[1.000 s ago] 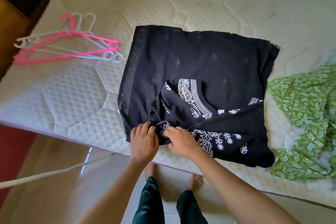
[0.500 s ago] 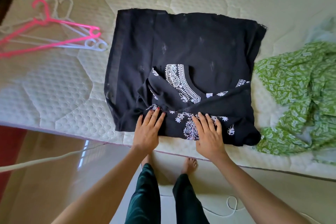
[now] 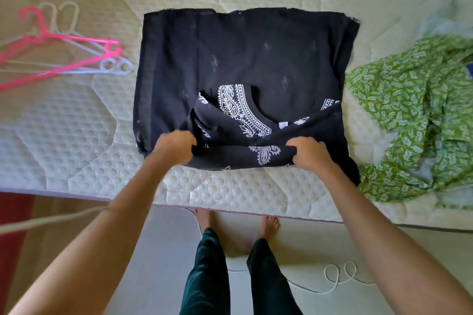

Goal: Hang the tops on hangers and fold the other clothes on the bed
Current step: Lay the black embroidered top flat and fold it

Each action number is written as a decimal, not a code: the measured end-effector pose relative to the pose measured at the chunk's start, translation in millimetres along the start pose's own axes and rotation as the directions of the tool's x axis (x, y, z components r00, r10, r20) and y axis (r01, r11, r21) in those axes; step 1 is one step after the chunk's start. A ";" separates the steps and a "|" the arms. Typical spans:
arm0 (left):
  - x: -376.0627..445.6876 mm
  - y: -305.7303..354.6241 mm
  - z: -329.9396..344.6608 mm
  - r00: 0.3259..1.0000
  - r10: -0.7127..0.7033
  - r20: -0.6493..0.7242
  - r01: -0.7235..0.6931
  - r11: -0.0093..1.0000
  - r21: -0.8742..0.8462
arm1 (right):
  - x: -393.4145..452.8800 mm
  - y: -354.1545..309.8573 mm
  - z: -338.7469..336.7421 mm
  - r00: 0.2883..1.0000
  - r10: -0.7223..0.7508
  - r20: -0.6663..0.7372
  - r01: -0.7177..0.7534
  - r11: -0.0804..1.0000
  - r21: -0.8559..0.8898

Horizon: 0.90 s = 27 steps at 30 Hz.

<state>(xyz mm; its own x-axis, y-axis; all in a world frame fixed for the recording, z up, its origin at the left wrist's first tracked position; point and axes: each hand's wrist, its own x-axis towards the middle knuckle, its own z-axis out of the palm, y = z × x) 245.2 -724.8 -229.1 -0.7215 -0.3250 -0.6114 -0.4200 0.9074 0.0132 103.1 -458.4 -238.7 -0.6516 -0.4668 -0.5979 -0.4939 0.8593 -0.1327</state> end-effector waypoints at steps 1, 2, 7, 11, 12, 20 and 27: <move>10.3 -5.6 -9.9 0.999 -0.037 -0.015 0.037 0.999 0.009 | 10.8 2.5 -11.6 0.997 0.003 0.079 -0.008 0.998 0.063; 19.3 -10.2 -17.5 0.995 -0.075 -0.061 0.075 0.997 0.011 | 21.0 4.3 -20.8 0.995 -0.008 0.097 -0.004 0.993 0.122; 38.1 -4.5 -22.8 0.907 -0.200 -0.372 0.133 0.971 -0.198 | 46.6 7.3 -33.8 0.985 0.142 -0.095 -0.110 0.953 0.281; 23.8 24.8 3.7 0.843 0.076 -0.532 -0.224 0.950 -0.218 | 27.2 2.0 -10.7 0.899 0.203 -0.389 -0.213 0.977 0.018; 20.1 33.0 14.3 0.836 0.151 -0.528 -0.270 0.950 -0.157 | 22.3 -0.1 -3.0 0.860 0.173 -0.479 -0.204 0.979 -0.013; 12.5 41.6 59.6 0.866 0.276 -0.417 -0.299 0.954 0.012 | 15.2 12.7 19.0 0.800 0.281 -0.529 -0.278 0.957 0.088; 25.6 42.8 20.9 0.917 0.308 -0.254 -0.296 0.951 0.088 | 30.9 27.5 -14.3 0.850 0.370 -0.376 -0.307 0.926 0.218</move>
<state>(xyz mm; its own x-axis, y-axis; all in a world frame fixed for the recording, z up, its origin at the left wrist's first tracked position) 220.3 -688.8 -260.8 -0.9309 -0.0859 -0.3550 -0.1379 0.9827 0.1239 61.2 -452.2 -249.6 -0.9528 -0.1573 -0.2597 -0.1321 0.9849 -0.1119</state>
